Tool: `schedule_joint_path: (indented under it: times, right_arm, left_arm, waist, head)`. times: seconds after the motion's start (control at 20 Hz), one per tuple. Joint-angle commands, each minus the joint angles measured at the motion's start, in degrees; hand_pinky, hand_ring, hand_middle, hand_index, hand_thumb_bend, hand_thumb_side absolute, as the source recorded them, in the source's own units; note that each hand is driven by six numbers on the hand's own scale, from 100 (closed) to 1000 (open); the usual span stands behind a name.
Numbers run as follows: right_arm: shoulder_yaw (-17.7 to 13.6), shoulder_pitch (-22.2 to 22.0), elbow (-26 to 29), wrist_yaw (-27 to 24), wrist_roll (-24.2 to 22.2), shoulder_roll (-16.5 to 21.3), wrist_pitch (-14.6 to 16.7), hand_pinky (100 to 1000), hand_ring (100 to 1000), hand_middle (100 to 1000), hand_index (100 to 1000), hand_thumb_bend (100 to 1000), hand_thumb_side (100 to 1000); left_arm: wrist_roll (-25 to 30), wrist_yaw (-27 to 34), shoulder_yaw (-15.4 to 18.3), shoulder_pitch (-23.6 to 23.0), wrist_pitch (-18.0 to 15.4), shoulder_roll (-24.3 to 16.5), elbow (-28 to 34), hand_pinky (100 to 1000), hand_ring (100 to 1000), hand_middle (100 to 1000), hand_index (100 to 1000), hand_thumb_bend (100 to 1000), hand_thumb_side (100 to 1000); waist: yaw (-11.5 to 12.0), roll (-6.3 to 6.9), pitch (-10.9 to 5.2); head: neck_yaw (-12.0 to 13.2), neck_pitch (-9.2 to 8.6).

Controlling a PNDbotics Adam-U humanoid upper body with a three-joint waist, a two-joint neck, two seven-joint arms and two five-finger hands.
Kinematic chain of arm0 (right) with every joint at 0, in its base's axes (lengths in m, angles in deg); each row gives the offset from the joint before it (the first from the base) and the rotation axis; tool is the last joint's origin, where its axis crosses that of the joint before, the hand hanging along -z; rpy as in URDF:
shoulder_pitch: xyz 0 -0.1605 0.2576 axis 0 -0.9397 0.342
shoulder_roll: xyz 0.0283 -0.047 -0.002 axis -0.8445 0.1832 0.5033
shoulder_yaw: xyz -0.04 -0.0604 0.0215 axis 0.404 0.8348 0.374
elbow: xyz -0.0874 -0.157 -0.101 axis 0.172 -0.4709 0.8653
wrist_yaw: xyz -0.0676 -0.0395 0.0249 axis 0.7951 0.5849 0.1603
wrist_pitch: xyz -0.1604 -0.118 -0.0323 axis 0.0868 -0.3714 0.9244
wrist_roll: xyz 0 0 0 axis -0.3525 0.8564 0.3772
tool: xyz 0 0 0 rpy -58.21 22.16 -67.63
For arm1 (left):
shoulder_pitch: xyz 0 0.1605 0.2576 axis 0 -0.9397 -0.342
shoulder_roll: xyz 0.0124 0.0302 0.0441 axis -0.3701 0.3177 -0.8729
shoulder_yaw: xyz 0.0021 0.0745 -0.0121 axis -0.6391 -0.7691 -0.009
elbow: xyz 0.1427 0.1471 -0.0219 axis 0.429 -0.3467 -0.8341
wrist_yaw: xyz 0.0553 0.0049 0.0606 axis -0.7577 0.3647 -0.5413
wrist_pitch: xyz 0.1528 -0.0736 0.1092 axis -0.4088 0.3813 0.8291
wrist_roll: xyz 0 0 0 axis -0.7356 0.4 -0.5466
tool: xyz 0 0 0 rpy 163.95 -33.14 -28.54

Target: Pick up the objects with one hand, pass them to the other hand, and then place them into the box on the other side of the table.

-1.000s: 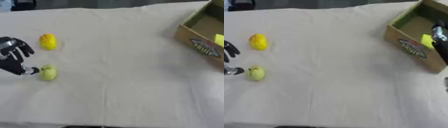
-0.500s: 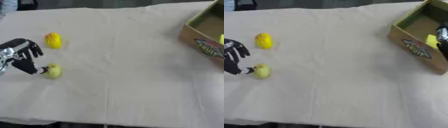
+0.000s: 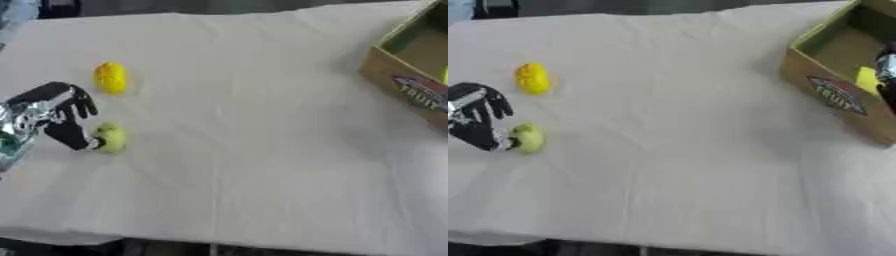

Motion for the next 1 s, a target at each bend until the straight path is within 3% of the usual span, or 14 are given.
schedule_joint_path:
  times: [0.05, 0.6, 1.0]
  right_arm:
    - [-0.23, 0.3, 1.24, -0.13, -0.01, 1.03, -0.12, 1000, 908, 938, 1000, 100, 531]
    - [-0.68, -0.68, 1.24, 0.59, 0.92, -0.44, -0.26, 1000, 911, 944, 1000, 100, 528]
    - [-0.44, -0.47, 1.24, 0.31, 0.75, -0.51, -0.31, 1000, 912, 946, 1000, 100, 527]
  left_arm:
    - [0.96, -0.81, 0.28, 1.2, 0.37, -0.51, -0.75, 516, 529, 559, 664, 525, 100]
    - [3.58, -2.41, -0.97, 2.14, -0.46, 0.92, -3.32, 522, 530, 565, 663, 524, 100]
    - [3.38, -4.81, -0.72, 2.5, -0.79, 1.97, -3.94, 518, 528, 564, 663, 517, 100]
  waist:
    - [0.05, -0.05, -1.2]
    - [0.24, -0.65, -0.38]
    - [0.25, -0.41, -0.26]
  head:
    - [-0.23, 0.39]
    - [-2.91, 0.32]
    - [-2.49, -0.39]
